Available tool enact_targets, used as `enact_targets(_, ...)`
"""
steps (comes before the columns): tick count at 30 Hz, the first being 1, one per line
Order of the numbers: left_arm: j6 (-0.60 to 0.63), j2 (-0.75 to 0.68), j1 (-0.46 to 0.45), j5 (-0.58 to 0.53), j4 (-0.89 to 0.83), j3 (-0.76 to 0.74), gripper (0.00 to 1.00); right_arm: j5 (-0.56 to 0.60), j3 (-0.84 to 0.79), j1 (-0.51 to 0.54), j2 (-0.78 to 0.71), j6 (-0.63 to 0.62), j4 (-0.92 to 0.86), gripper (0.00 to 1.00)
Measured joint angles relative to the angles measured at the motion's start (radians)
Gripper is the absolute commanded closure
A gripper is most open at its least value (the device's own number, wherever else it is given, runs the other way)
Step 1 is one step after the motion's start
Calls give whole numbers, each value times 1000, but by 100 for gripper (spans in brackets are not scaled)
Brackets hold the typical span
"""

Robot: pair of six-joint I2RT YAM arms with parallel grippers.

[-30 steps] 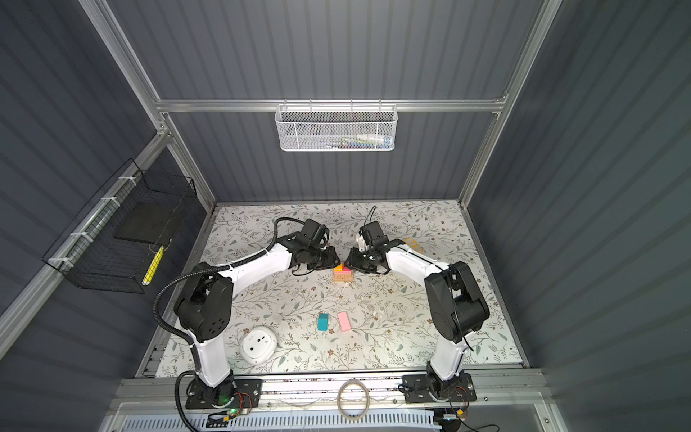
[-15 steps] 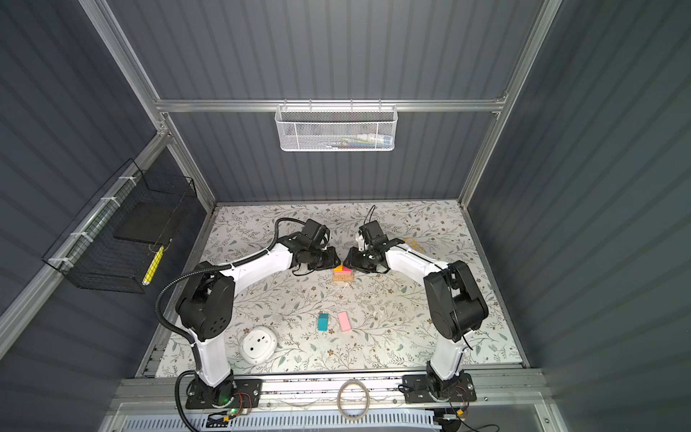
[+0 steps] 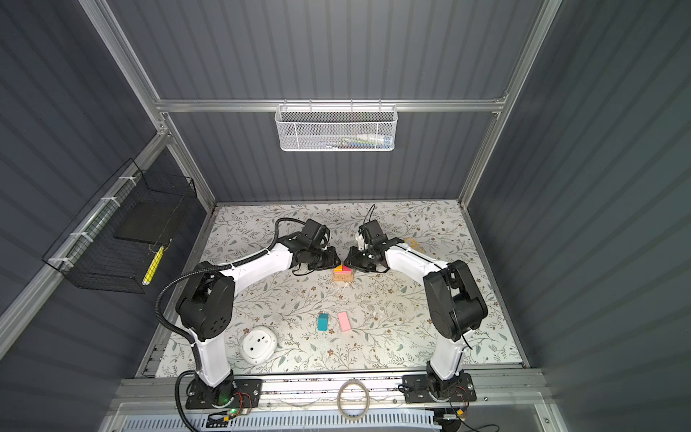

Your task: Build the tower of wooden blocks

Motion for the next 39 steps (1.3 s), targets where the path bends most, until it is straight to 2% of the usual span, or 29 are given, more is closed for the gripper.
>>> enact_targets(29, -6, 0, 0, 1, 0, 0, 68, 3, 13, 0, 7, 0, -5, 68)
enact_targets(34, -6, 0, 0, 0, 0, 0, 68, 3, 13, 0, 7, 0, -7, 65)
enact_targets(39, -6, 0, 0, 0, 0, 0, 60, 14, 13, 0, 7, 0, -9, 62)
